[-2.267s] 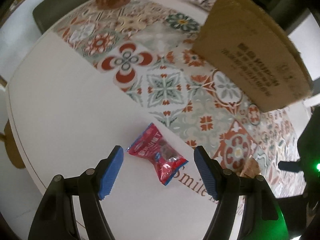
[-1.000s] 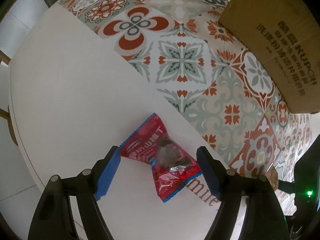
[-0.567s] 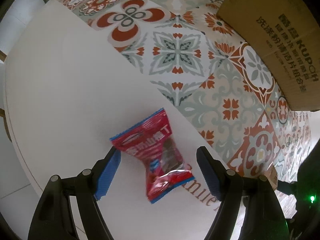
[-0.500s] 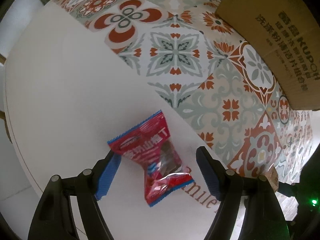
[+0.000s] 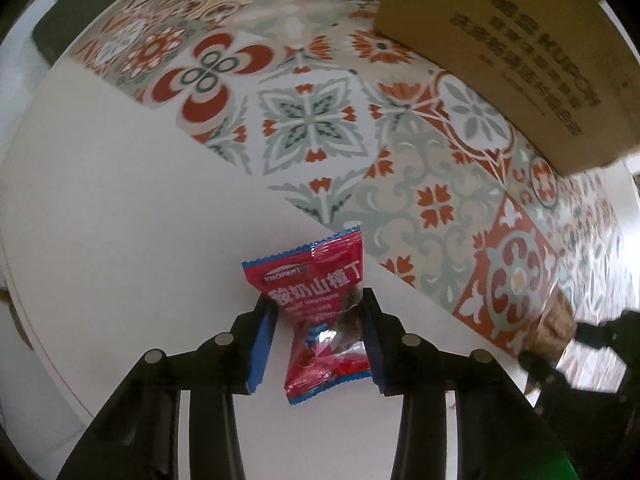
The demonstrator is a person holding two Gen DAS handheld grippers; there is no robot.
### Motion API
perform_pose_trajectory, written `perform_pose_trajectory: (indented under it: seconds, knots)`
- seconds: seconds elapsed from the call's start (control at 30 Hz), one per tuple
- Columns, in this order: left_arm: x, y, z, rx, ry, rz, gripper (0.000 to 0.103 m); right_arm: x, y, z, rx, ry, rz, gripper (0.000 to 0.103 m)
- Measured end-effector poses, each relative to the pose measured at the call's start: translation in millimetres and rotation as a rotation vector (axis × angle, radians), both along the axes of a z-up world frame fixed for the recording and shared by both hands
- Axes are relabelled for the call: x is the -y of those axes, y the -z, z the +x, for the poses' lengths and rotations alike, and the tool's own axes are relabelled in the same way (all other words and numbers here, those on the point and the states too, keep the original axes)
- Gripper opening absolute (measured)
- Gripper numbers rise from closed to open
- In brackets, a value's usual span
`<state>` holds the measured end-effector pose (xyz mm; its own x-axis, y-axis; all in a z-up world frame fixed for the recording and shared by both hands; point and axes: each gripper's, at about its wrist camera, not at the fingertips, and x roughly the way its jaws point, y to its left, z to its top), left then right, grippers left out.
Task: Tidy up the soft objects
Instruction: 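Lift the pink candy and biscuit packet and carry both over the box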
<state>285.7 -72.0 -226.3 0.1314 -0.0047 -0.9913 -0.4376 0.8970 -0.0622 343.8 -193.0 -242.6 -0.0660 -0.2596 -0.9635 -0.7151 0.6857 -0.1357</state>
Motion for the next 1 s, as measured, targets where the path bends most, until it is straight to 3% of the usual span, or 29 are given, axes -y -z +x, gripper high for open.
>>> perform_pose_trajectory:
  seconds: [0.23,0.63,1.0]
  knots:
    - [8.4,-7.4,-1.9,0.050,0.132,-0.001,0.039,9.0,-24.3,0.9,0.100,0.103,0.091,0.046]
    - [10.8,-51.2,-19.9,0.157,0.283,0.015,0.038,28.7,-80.3,-18.7,0.307,0.265,0.238,0.046]
    - [1.6,-102.3,-21.8,0.297,0.389,0.053,0.038,25.9,-115.6,-38.6,0.410,0.402,0.379,0.046]
